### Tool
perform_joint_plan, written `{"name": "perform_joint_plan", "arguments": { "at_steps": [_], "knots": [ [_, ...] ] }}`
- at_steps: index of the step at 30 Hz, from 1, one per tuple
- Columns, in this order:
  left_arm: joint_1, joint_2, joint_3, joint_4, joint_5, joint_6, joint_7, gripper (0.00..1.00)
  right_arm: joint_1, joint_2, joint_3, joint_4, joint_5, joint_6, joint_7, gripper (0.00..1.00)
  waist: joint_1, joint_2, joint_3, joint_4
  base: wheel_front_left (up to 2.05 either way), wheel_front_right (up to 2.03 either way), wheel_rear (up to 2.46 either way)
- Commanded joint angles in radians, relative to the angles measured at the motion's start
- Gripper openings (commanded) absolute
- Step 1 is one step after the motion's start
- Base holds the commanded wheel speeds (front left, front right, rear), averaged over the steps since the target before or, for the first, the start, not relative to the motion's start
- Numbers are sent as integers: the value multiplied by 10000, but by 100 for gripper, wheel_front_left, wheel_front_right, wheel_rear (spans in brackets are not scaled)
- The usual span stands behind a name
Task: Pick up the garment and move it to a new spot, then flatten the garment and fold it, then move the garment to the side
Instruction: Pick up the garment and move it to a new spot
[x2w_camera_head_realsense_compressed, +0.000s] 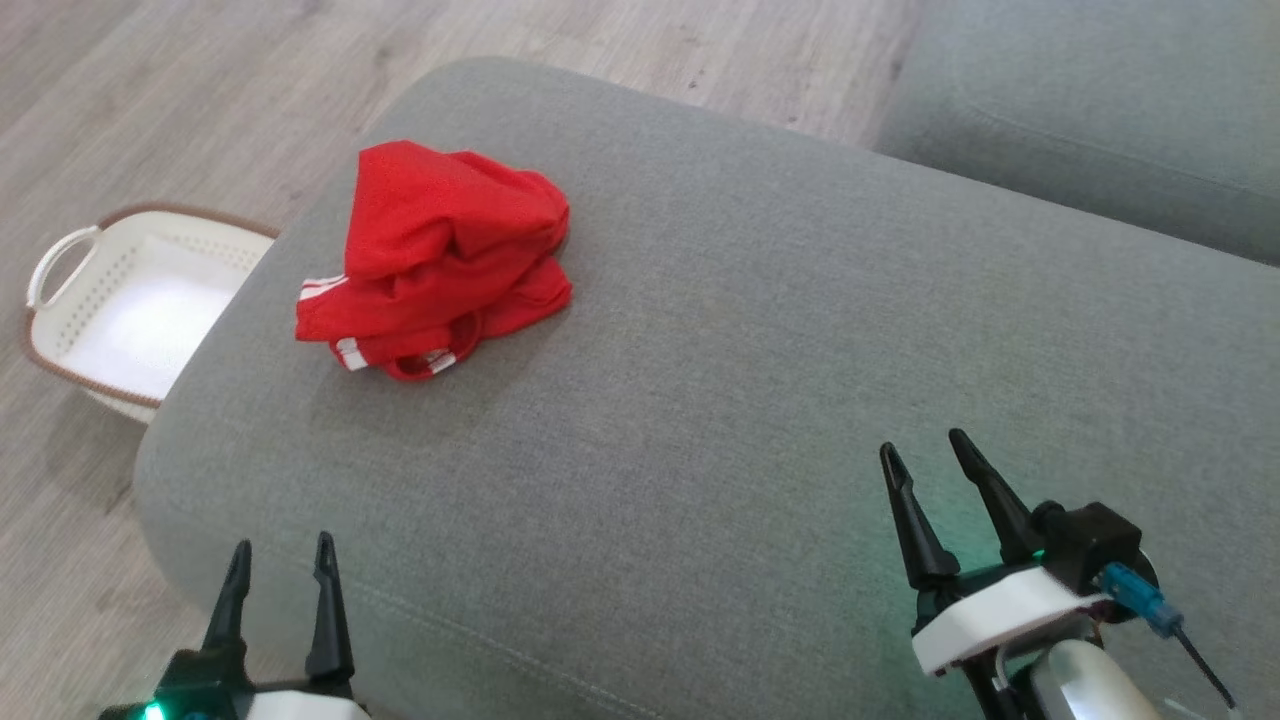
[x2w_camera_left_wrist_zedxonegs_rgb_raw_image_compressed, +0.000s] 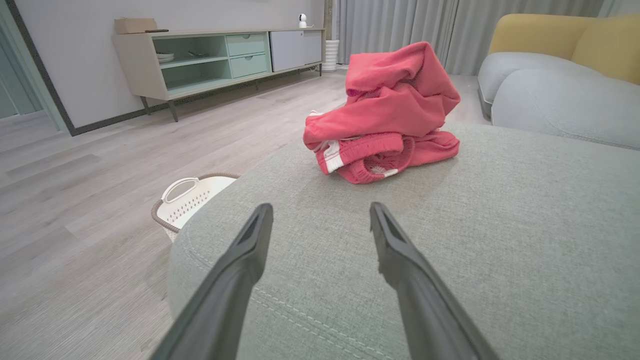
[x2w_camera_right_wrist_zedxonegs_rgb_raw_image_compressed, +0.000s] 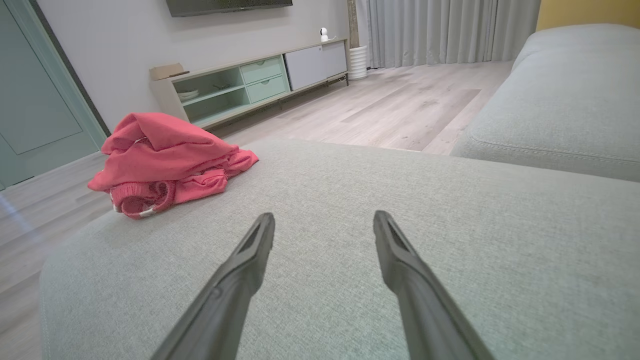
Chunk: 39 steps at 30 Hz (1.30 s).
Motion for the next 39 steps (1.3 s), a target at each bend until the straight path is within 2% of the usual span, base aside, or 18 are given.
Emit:
{"name": "perform_joint_plan", "arguments": {
  "at_steps": [1, 9, 12, 16, 26, 29, 32, 37, 38, 39],
  "knots": [
    [-266, 46, 363, -361, -31, -39, -95, 100, -375, -50, 211, -258, 61, -7, -136, 100, 0, 0, 96, 96, 0, 0, 0],
    [-1088, 76, 555, -371, -369, -308, -95, 100, -618, -406, 465, -318, 154, -7, -136, 100, 0, 0, 727, -223, 0, 0, 0],
    [-1796, 277, 593, -474, -533, -428, -95, 100, -732, -570, 529, -360, 211, -7, -136, 100, 0, 0, 1067, -427, 0, 0, 0],
    [-2916, 812, 369, -338, -749, -540, -95, 100, -855, -745, 616, -401, 299, -7, -136, 100, 0, 0, 1494, -734, 0, 0, 0],
    [-5746, 2547, -1087, 1604, -1981, -587, 735, 100, -1464, -1127, 1093, -434, 452, -7, -136, 100, 0, 0, 2572, -1821, 0, 0, 0],
    [-6592, 3220, -1624, 2710, -2439, -588, 1167, 100, -1705, -1307, 1190, -443, 517, -7, -136, 100, 0, 0, 2987, -2281, 0, 0, 0],
    [-7035, 3498, -1728, 3660, -2445, -533, 1512, 100, -1838, -1404, 1170, -451, 580, -7, -136, 100, 0, 0, 3225, -2553, 0, 0, 0],
    [-7311, 3453, -1732, 4818, -2353, 48, 1884, 100, -1960, -1452, 1126, -459, 634, -7, -136, 100, 0, 0, 3425, -2814, 0, 0, 0],
    [-7340, 3408, -1760, 4992, -2368, 51, 1930, 48, -1971, -1446, 1110, -452, 644, -7, -136, 100, 0, 0, 3426, -2833, 0, 0, 0],
    [-7377, 3375, -1761, 5119, -2397, 51, 1895, 0, -1975, -1433, 1102, -441, 654, -7, -136, 100, 0, 0, 3405, -2850, 0, 0, 0]
  ]
}}
